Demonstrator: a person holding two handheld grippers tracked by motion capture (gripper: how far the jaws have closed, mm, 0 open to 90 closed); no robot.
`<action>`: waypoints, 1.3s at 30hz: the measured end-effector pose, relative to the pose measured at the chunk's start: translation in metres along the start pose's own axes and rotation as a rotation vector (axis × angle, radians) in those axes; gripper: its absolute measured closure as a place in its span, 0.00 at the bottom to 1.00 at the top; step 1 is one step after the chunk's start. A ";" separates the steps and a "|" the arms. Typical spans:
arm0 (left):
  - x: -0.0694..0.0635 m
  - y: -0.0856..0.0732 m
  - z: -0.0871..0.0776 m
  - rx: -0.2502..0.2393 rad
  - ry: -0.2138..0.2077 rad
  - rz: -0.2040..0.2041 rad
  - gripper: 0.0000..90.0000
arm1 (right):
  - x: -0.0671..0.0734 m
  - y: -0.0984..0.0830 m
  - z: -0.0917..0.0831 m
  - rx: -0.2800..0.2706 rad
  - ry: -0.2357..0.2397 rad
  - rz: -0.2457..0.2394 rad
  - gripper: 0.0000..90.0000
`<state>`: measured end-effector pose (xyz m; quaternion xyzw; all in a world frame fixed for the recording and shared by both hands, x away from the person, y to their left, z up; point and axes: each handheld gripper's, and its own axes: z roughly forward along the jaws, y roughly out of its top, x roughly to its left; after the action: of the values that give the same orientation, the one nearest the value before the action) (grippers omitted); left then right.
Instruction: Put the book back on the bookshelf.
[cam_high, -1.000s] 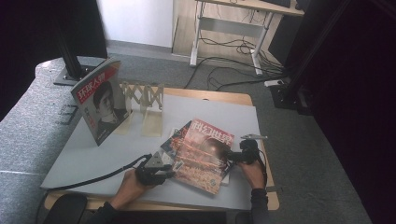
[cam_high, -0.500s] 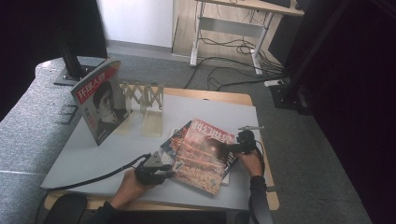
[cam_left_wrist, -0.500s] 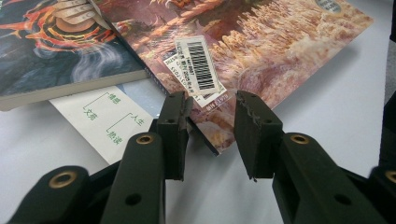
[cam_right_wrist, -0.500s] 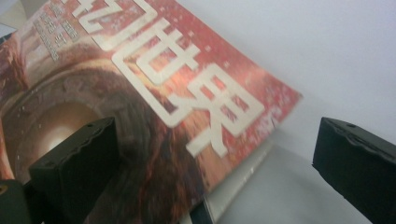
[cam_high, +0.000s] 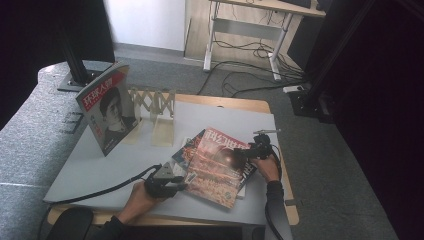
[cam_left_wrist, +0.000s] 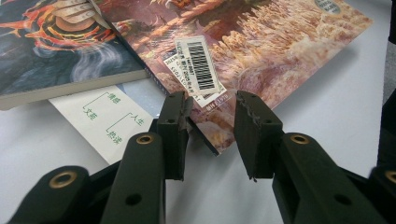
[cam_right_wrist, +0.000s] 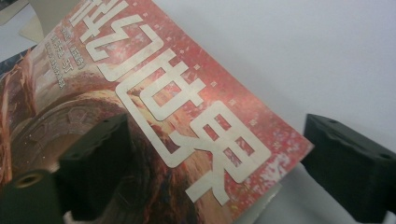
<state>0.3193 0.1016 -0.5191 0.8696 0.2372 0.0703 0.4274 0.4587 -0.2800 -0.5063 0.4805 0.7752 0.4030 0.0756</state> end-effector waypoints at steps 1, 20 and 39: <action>0.000 0.000 0.000 0.000 0.000 0.000 0.72 | 0.000 0.000 -0.001 -0.004 -0.005 -0.002 0.17; 0.000 0.000 -0.001 0.005 -0.004 0.001 0.72 | 0.012 0.006 -0.021 -0.017 -0.248 -0.070 0.92; 0.017 0.012 -0.007 -0.028 -0.038 -0.072 0.44 | 0.042 0.021 -0.066 -0.100 -0.177 -0.115 0.94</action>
<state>0.3366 0.1082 -0.5068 0.8555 0.2592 0.0416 0.4464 0.4175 -0.2789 -0.4365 0.4647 0.7706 0.3924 0.1906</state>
